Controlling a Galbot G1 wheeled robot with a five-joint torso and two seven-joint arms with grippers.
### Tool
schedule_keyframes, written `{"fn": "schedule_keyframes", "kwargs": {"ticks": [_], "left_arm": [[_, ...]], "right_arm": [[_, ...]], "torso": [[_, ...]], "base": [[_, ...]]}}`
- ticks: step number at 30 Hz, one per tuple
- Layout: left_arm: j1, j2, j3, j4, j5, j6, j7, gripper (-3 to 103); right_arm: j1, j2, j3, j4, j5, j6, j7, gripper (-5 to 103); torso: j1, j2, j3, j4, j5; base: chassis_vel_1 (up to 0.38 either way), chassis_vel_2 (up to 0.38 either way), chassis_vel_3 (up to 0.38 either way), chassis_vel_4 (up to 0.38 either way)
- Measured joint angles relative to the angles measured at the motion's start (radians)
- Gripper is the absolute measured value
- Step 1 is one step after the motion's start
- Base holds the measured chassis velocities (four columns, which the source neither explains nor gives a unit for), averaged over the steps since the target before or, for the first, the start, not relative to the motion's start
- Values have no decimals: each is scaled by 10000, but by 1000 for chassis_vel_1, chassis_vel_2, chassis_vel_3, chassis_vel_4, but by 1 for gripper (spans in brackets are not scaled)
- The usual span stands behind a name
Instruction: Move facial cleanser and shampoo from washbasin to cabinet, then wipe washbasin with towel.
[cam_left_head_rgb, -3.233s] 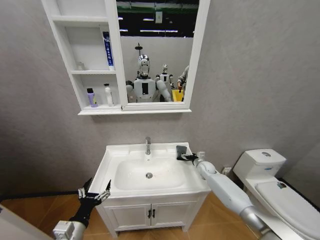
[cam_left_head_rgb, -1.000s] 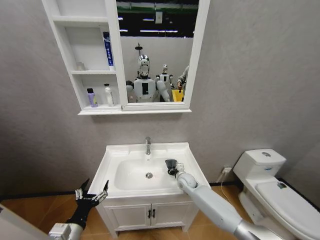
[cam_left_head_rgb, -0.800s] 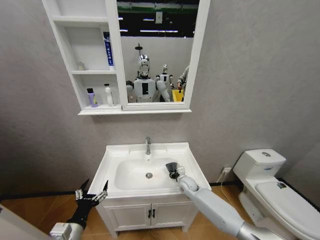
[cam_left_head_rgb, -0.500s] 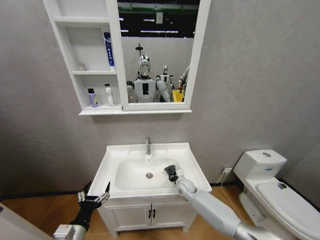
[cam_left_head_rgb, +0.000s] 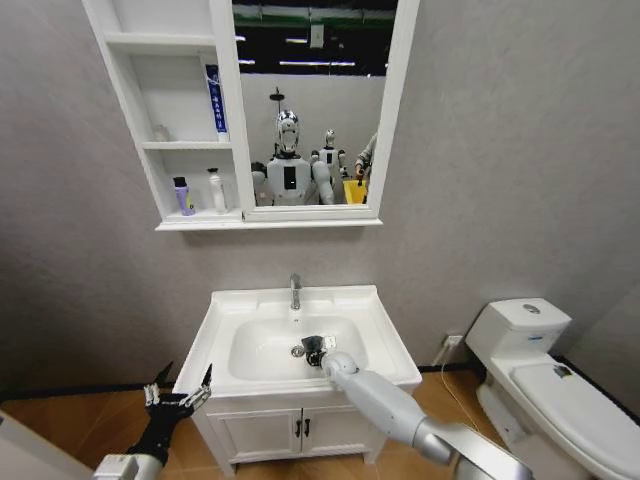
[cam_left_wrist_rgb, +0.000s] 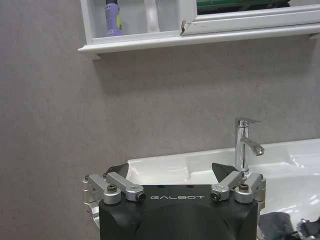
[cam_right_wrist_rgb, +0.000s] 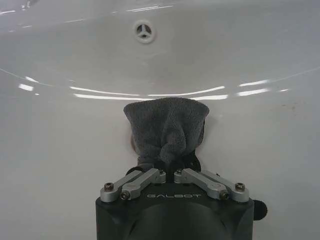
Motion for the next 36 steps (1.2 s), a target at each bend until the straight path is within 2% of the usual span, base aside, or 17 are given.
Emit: {"fn": "schedule_keyframes", "kwargs": {"ticks": [3, 5, 7, 9, 10, 12, 16, 19, 20, 22, 32, 36], "left_arm": [[40, -83, 49, 2, 90, -11, 17, 94], [64, -78, 29, -6, 91, -12, 19, 94], [127, -18, -81, -52, 72, -11, 19, 94], [152, 0, -117, -80, 58, -11, 18, 94], [152, 0, -117, -80, 58, -11, 18, 94], [206, 30, -140, -141, 48, -11, 19, 94], [213, 41, -114, -160, 52, -6, 22, 94], [217, 41, -5, -163, 117, 8, 27, 94], [217, 41, -5, -163, 117, 8, 27, 94], [197, -25, 187, -147, 252, 8, 30, 94], [151, -768, 1154, -15, 1116, -63, 46, 94], [184, -1070, 1445, 15, 1455, -172, 69, 94]], "right_arm": [[208, 345, 125, -164, 580, -105, -397, 3], [315, 532, 202, -388, 589, -142, -632, 3], [531, 957, 323, -1036, 412, -217, -951, 3], [581, 1087, 353, -1274, 192, -238, -1034, 3], [581, 1087, 353, -1274, 192, -238, -1034, 3], [599, 1196, 383, -1668, -504, -352, -1049, 3], [601, 1182, 488, -1930, -739, -445, -903, 3], [458, 544, 695, -1395, -869, -473, -221, 3], [458, 544, 695, -1395, -869, -473, -221, 3], [246, -126, 734, -499, -769, -507, 194, 3], [2, -1246, 1181, 792, -626, -468, 1162, 3], [-91, -1766, 1362, 1246, -1153, -305, 1499, 3]], "torso": [[1, -1, 0, 3, 1], [1, -1, 0, 4, 1], [1, -1, -2, 3, 0], [1, -1, -2, 5, 0], [1, -1, -2, 5, 0], [1, 0, -4, 4, 1], [-1, 3, -7, 5, 4], [-1, 3, -7, 5, 2], [-1, 3, -7, 5, 2], [-1, 2, -4, -7, -1], [-1, 2, -4, 2, 2], [-1, 3, -4, 2, 3]], "base": [[0, 0, 0, 0], [0, 0, 0, 0], [0, 0, 0, 0], [0, 0, 0, 0], [0, 0, 0, 0], [0, 0, 0, 0], [0, 0, 0, 0], [0, 0, 0, 0], [0, 0, 0, 0], [0, 0, 0, 0], [0, 0, 0, 0], [0, 0, 0, 0]]}}
